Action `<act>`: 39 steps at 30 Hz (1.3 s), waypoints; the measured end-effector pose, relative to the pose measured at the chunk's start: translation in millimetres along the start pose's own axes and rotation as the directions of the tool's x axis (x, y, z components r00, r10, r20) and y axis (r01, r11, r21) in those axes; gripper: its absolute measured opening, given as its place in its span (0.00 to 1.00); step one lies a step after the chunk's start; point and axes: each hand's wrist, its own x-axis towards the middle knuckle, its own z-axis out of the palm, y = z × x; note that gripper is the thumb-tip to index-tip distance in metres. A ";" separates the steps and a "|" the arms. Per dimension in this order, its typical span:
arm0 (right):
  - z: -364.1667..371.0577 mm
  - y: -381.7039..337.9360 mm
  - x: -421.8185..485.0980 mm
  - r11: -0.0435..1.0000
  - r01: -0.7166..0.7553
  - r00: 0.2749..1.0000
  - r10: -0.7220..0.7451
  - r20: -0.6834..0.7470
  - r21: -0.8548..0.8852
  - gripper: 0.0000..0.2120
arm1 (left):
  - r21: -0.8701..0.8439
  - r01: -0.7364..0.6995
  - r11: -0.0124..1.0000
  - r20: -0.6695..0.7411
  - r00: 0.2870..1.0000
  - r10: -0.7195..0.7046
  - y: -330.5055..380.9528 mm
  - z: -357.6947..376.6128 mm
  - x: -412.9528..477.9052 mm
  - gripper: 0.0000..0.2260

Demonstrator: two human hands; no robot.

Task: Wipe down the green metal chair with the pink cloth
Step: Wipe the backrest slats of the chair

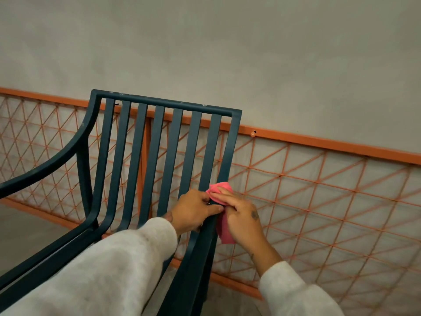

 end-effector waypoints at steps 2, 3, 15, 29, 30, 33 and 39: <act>2.5 -4.1 -11.3 0.997 -0.045 0.999 0.045 0.007 0.066 0.26 | -0.020 0.040 0.999 0.018 0.999 -0.039 0.8 -2.8 -3.9 0.13; 3.0 -4.9 -15.7 0.994 -0.069 0.998 0.068 0.011 0.090 0.26 | -0.026 0.057 0.998 0.038 0.998 -0.056 0.5 -4.4 -5.9 0.14; 14.7 -35.1 -75.5 0.936 -0.145 0.989 0.146 0.021 0.319 0.32 | -0.255 0.195 0.947 0.315 0.943 -0.109 -23.7 -24.2 -48.9 0.13; 15.1 -24.4 -31.9 0.795 -0.229 0.953 0.301 -0.038 0.562 0.23 | -0.206 0.245 0.947 0.289 0.940 -0.181 -9.7 -22.9 -59.4 0.25; 14.8 -26.2 -36.7 0.816 -0.242 0.950 0.310 -0.043 0.525 0.25 | -0.214 0.243 0.946 0.287 0.942 -0.177 -10.9 -22.2 -59.8 0.25; 19.4 -36.7 -63.8 0.849 -0.244 0.956 0.292 -0.032 0.469 0.24 | -0.238 0.219 0.946 0.286 0.947 -0.147 -14.7 -23.3 -62.7 0.19; 16.9 -39.5 -76.9 0.894 -0.225 0.969 0.248 -0.009 0.388 0.23 | -0.215 0.188 0.958 0.303 0.946 -0.117 -16.3 -25.1 -61.5 0.14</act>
